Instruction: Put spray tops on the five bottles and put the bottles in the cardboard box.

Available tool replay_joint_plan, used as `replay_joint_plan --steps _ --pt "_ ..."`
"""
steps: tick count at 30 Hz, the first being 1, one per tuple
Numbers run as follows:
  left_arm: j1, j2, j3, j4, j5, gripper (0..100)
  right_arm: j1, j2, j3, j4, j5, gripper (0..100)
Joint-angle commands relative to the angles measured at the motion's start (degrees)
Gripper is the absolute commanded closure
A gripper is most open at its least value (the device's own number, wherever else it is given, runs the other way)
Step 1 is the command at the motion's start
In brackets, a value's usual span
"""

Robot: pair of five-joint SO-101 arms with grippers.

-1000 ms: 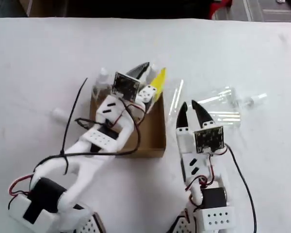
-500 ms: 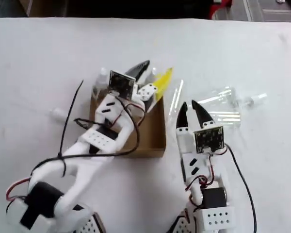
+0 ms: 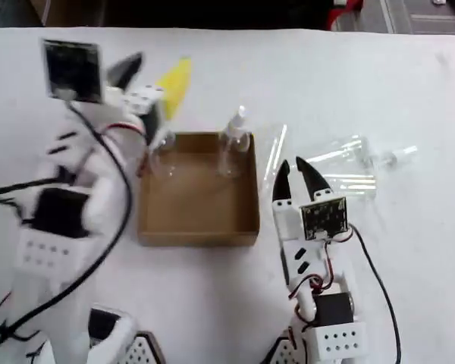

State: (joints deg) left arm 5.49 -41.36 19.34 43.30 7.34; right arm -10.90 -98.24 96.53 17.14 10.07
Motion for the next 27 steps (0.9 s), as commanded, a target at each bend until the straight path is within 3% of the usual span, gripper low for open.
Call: replay_joint_plan --steps 1,5,14,19,23,27 --pt "-8.31 1.10 -17.32 18.90 -6.15 77 -0.40 0.40 0.62 -1.01 -0.26 94.3" --pt "-13.23 1.63 -23.38 26.02 -12.04 77 -0.04 0.40 0.62 -1.10 -0.26 94.3" --pt "-23.43 1.63 -32.70 41.67 -12.31 77 -0.04 0.31 0.62 -1.01 -0.26 94.3" --pt "-25.45 1.98 -30.51 51.16 -12.40 77 2.59 -0.22 0.53 -1.54 -0.35 94.3" --pt "-25.98 1.63 -17.93 47.21 -11.96 77 8.48 0.22 0.53 -4.62 -2.37 94.3" --pt "-28.70 1.63 0.09 32.97 -8.26 77 8.92 0.22 0.62 -4.53 -6.33 94.3"
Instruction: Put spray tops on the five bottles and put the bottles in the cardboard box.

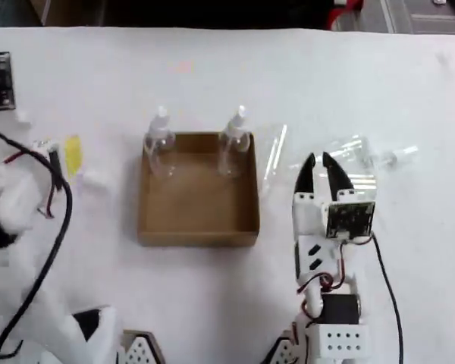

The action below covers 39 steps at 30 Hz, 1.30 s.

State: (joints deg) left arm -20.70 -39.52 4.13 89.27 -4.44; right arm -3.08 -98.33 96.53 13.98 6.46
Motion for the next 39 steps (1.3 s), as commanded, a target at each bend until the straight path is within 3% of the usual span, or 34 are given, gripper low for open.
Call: replay_joint_plan --steps 1,6,13,18,23,26,34,36,39 --pt "-3.03 -0.22 19.69 -17.14 5.10 77 1.01 0.31 0.62 -1.45 -2.20 94.3" --pt "-3.74 -0.22 34.81 -34.37 10.64 77 0.75 0.22 0.62 -1.80 -1.23 94.3" --pt "-3.21 -0.22 45.98 -50.11 14.07 77 -0.84 0.40 -0.88 -0.48 0.62 94.3" --pt "-0.75 -0.22 54.95 -62.07 13.98 77 -7.43 0.48 -5.45 8.48 5.80 94.5" --pt "-1.10 0.22 62.77 -75.34 13.98 77 -7.78 0.92 -12.92 16.22 5.63 94.6" --pt "-1.10 0.04 65.05 -78.24 13.98 77 -7.69 5.67 -19.34 19.38 6.68 94.6" --pt "-1.10 0.22 65.49 -78.42 13.98 77 -5.05 35.74 -40.00 26.77 23.38 94.3" --pt "-1.10 0.22 65.49 -78.42 13.98 77 -3.30 43.30 -44.75 30.99 33.32 94.3" --pt "-0.92 0.22 65.49 -78.42 13.98 77 -1.36 53.32 -49.05 37.05 54.24 94.3"
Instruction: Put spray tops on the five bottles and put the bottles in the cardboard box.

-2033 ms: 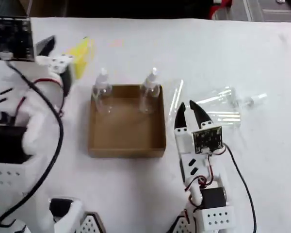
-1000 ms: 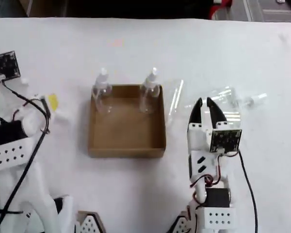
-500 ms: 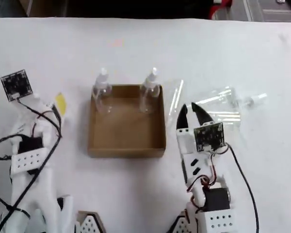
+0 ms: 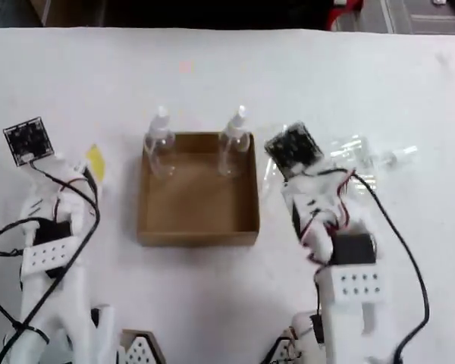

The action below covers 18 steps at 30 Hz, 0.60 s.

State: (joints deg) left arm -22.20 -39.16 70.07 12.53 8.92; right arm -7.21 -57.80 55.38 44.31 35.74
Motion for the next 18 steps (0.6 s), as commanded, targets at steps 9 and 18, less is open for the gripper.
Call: replay_joint_plan --steps 9,18 --pt "0.66 -0.13 -0.62 -1.76 -0.18 77 6.90 30.64 -14.51 8.84 37.63 86.5" --pt "0.75 -0.13 -0.70 -1.76 -2.02 77 4.62 41.80 -15.38 1.89 37.63 80.0"
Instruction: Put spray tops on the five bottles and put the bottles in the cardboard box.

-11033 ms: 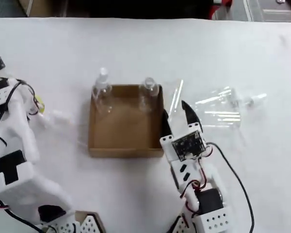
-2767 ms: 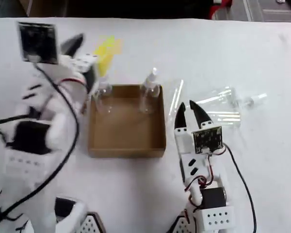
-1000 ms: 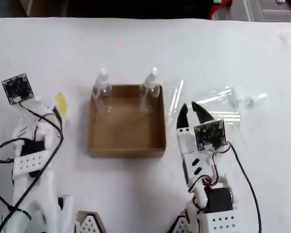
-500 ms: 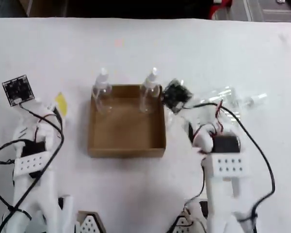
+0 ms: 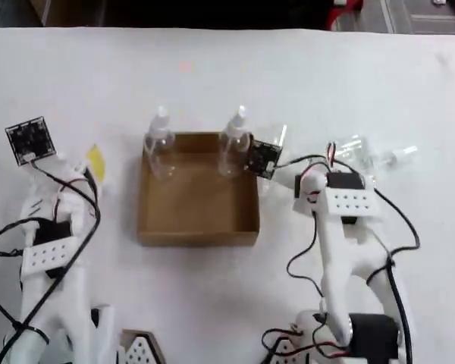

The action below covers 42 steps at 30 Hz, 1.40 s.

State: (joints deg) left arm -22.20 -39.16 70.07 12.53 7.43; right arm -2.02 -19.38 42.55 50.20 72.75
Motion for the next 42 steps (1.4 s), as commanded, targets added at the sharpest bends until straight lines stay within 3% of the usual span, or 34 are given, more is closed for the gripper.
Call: replay_joint_plan --steps 1,30,37,42 --pt "0.75 -0.13 -0.70 -1.76 -0.53 77 -0.66 4.62 -2.55 -4.79 0.62 80.4" --pt "0.84 -0.13 -0.70 -1.85 -0.62 77 0.66 16.22 -2.55 -15.25 4.22 81.2" --pt "0.84 -0.13 -0.70 -1.85 -0.62 77 2.68 16.57 -2.29 -18.51 4.22 97.7" --pt "0.84 -0.13 -0.70 -1.85 -0.62 77 2.51 16.13 -2.64 -18.51 3.87 98.2"
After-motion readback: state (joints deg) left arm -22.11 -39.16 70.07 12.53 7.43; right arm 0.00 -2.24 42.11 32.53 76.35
